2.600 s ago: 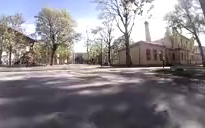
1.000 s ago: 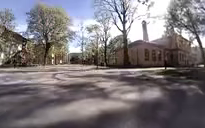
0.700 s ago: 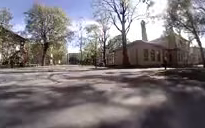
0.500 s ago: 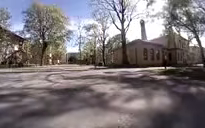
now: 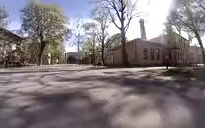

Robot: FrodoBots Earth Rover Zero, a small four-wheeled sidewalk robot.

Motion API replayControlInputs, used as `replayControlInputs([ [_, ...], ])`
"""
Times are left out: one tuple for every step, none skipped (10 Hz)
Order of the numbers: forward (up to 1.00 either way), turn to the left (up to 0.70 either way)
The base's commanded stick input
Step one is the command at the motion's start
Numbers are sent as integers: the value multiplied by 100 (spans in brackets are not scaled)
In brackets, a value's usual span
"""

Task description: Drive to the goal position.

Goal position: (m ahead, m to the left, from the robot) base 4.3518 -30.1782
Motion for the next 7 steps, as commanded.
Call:
replayControlInputs([
  [100, -5],
  [100, -21],
  [100, -29],
  [100, -28],
  [100, -27],
  [100, -4],
  [100, 0],
])
